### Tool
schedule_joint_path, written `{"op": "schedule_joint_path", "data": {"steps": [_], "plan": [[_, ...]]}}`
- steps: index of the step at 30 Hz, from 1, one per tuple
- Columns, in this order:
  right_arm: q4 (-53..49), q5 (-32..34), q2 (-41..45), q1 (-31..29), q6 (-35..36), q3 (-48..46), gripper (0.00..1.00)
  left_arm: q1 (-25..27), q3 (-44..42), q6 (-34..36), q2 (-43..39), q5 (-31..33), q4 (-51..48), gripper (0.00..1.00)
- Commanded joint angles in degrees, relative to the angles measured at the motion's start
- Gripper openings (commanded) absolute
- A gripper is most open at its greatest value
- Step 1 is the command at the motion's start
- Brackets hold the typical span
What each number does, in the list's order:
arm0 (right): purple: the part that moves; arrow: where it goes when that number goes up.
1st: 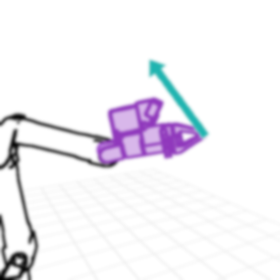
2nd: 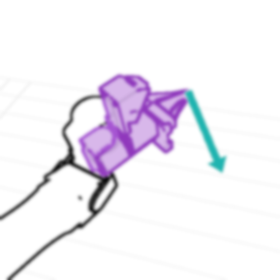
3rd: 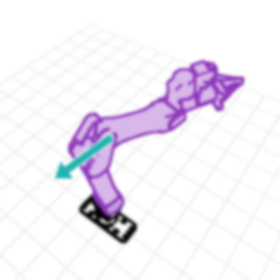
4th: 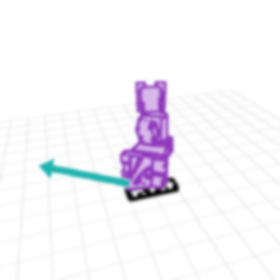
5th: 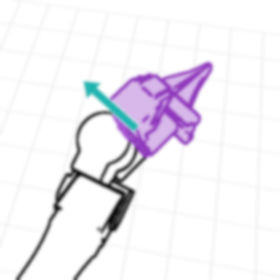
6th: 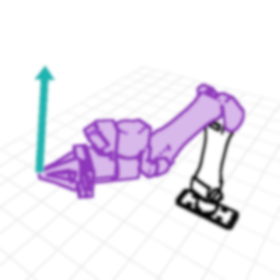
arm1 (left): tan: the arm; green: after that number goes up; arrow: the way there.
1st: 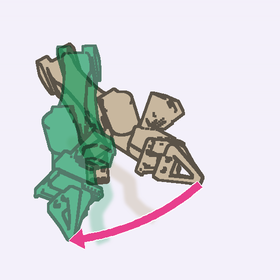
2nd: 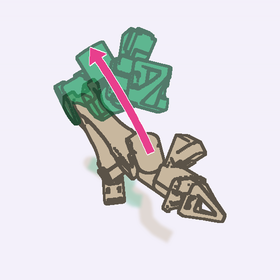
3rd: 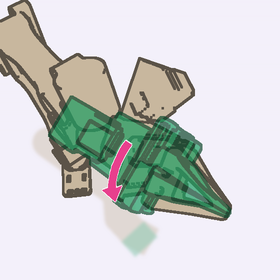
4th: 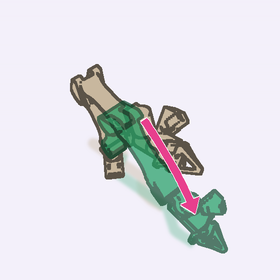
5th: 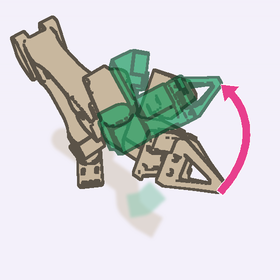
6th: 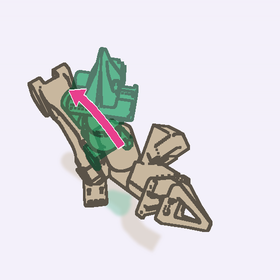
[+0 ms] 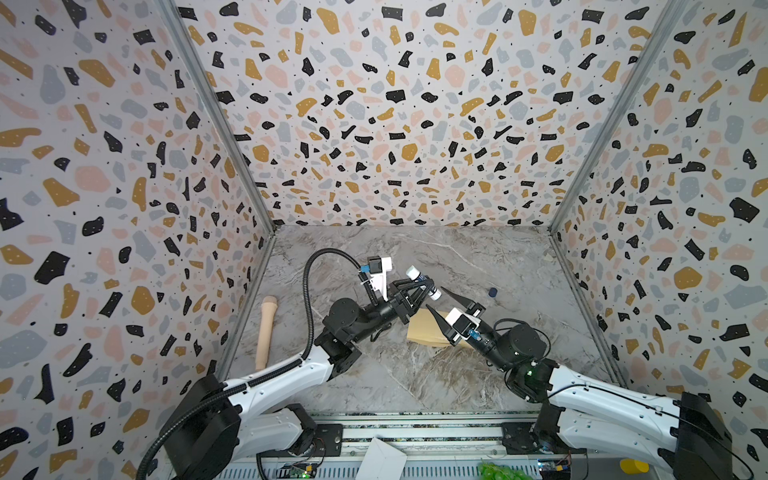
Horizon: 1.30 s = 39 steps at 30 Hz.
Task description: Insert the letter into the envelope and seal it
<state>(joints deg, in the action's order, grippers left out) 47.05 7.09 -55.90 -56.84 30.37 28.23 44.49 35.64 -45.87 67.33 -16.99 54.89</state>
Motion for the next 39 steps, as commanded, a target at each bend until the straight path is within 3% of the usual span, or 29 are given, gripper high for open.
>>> {"op": "schedule_joint_path", "data": {"steps": [1,7,18,25,28,31,33,35,39], "plan": [[3.4,3.5,-0.2,-0.5,2.7,1.7,0.43,0.2,2.1,-0.3,0.2,0.1,2.9,0.00],[4.1,3.7,-0.5,-0.6,1.5,2.0,0.31,0.2,1.9,-0.3,0.1,0.1,2.9,0.00],[4.4,2.6,-0.5,-0.6,-1.4,2.4,0.31,0.2,1.6,-0.3,0.0,0.1,2.9,0.00],[2.5,-1.1,1.0,-0.3,-6.0,3.2,0.08,0.2,1.3,0.2,0.2,-0.1,3.0,0.00],[-1.8,-9.9,2.7,3.9,-14.7,4.7,0.05,0.2,1.0,1.4,0.3,-0.5,3.0,0.00],[-4.2,-28.8,3.1,13.5,-31.1,6.8,0.04,0.2,1.0,3.3,0.4,-2.2,3.7,0.00],[-0.8,-43.5,1.0,20.5,-44.6,7.9,0.03,0.2,0.9,4.3,0.3,-3.8,5.1,0.00],[4.7,-53.3,-2.0,24.5,-56.2,8.8,0.02,0.2,1.0,5.1,0.4,-5.2,6.0,0.00],[14.6,-64.7,-8.6,26.9,-71.6,10.8,0.03,0.2,0.9,6.0,0.3,-7.0,7.5,0.00]]}}
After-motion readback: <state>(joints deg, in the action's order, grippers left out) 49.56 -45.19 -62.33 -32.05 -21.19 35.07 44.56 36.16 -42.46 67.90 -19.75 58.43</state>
